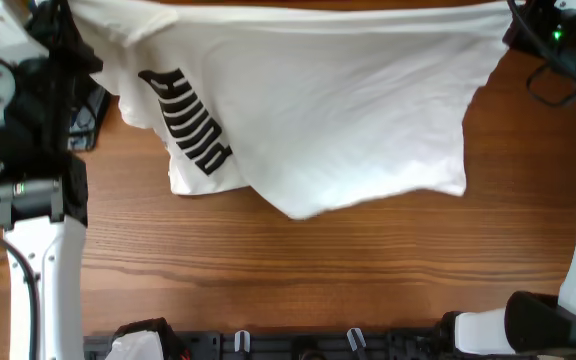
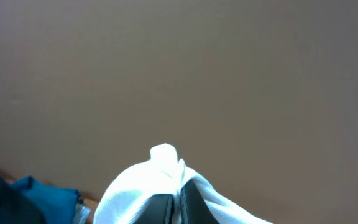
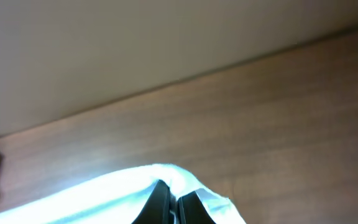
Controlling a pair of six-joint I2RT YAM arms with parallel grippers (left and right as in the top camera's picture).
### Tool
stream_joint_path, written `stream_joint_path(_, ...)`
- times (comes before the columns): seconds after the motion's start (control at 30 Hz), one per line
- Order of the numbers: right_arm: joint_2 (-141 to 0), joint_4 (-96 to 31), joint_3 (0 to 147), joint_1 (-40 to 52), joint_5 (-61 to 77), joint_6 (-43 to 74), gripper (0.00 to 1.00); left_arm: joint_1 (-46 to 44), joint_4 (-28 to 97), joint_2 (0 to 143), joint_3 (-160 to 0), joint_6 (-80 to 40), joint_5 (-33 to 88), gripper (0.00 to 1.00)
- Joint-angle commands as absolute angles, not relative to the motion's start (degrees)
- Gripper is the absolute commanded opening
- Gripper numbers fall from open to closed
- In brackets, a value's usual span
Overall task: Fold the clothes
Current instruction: 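Carry the raised T-shirt away toward the table's far edge with both grippers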
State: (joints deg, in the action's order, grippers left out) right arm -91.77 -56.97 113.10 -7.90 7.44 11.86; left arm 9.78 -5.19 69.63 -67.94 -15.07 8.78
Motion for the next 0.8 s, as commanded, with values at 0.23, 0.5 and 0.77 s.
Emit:
stream_joint_path(0.23,-92.4,-37.8,120.8,-7.7,1.7,10.7,0.04,6.5,-14.2,80.8,-79.4,-10.5,5.6,0.04)
stream_joint_path(0.5,-92.4,-33.5,125.4,-7.7,1.7,10.2,0.04,6.2,-16.1,88.2,-94.4,-5.3,2.2,0.04)
stream_joint_path(0.77,-93.6,-33.7,125.4,-7.4,1.2,7.5,0.05,6.2,-15.7,94.1,-107.4,-3.2,1.8,0.04)
